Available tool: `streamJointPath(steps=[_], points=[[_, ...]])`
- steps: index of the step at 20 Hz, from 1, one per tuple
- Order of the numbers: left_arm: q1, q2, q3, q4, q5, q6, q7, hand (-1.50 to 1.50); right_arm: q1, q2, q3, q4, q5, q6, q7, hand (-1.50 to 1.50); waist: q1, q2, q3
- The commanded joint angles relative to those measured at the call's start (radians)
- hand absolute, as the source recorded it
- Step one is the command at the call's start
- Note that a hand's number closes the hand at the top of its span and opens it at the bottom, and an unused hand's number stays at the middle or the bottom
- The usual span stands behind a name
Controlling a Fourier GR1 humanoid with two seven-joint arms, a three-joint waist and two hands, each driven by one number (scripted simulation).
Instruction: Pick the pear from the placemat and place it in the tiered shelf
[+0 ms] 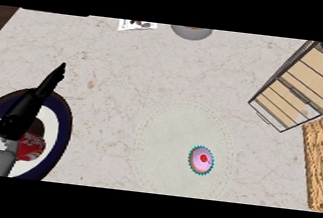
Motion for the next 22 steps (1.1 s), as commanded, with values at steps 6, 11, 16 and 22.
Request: streamJointPath(steps=[6, 11, 16, 22], points=[[0.016, -0.012, -0.002, 0.017, -0.006, -0.006, 0.012, 0.00, 0.197, 0.007, -0.087, -0.076, -0.050, -0.154, 0.080, 1.50, -0.023, 0.014, 0.012], [0.039, -0.003, 0.029, 0.003, 0.018, -0.018, -0.005, 0.00, 0.220, 0.014, -0.086, -0.214, -0.061, -0.222, 0.011, -1.50, -0.020, 0.010, 0.011], [0.017, 0.023, 0.036, -0.021, 0.009, -0.028, 0.047, 0.00, 0.257, 0.001, -0.056, -0.387, -0.001, -0.371, 0.004, -1.50, -0.031, 0.004, 0.011], [0.075, -0.011, 0.033, -0.026, 0.006, -0.005, 0.019, 0.00, 0.301, -0.035, -0.080, -0.648, 0.113, -0.317, 0.175, -1.50, -0.048, -0.009, 0.010]])
